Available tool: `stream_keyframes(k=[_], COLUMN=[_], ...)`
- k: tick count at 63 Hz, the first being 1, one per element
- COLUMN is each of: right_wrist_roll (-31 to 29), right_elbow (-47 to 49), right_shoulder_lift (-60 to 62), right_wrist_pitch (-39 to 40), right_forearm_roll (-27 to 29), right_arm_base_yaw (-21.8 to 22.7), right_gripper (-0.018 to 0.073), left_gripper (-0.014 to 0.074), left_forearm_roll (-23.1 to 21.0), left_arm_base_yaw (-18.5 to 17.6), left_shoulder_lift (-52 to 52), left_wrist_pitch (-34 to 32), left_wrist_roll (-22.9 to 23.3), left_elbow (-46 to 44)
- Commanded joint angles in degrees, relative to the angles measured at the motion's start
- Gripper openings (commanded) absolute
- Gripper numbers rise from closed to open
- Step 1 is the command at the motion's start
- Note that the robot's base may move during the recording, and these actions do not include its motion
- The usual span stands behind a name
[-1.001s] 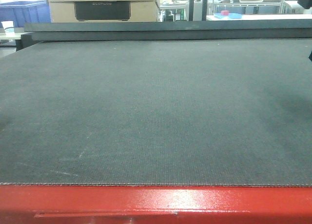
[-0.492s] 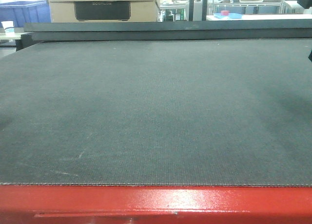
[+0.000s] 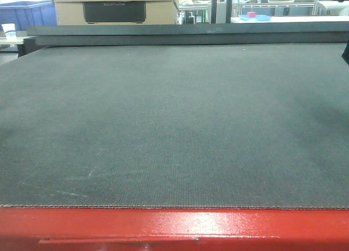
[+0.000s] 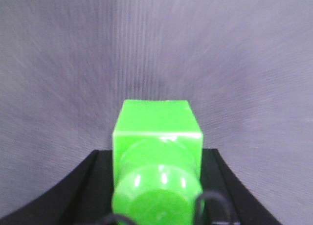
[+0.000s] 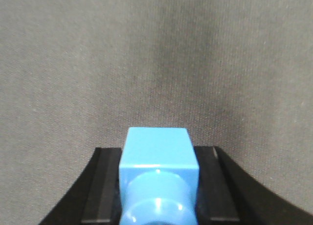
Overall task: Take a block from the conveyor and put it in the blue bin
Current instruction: 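Lift both held blocks up off the conveyor belt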
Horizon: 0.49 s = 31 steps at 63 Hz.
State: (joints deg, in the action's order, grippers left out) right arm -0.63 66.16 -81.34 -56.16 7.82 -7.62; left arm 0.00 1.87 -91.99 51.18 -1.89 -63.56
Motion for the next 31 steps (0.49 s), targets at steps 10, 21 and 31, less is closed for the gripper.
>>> stream_keyframes(k=[10,21,31], right_wrist_roll=[0.0,0.0,0.0], right_elbow=[-0.2,-3.2,-7.4], right_shoulder_lift=[4.4,8.9,14.0], right_wrist_pitch=[10.0,18.8,28.0], right_forearm_roll=[0.4,1.8,1.8], right_arm_base_yaw=[-0.1,-0.1,-0.1], right_gripper=[-0.0162,-0.0162,-0.0162], left_gripper=[-0.0111,-0.0111,-0.0111], left_forearm_roll=[-5.0,-14.0,-16.4], left_arm_base_yaw=[0.0,0.0,-3.0], left_shoulder_lift=[9.4,18.0,25.7], left_wrist_pitch=[-5.5,-14.7,-24.1], left_wrist_roll=[-2.9,-8.4,-9.9], left_elbow=[0.1,1.6,6.1])
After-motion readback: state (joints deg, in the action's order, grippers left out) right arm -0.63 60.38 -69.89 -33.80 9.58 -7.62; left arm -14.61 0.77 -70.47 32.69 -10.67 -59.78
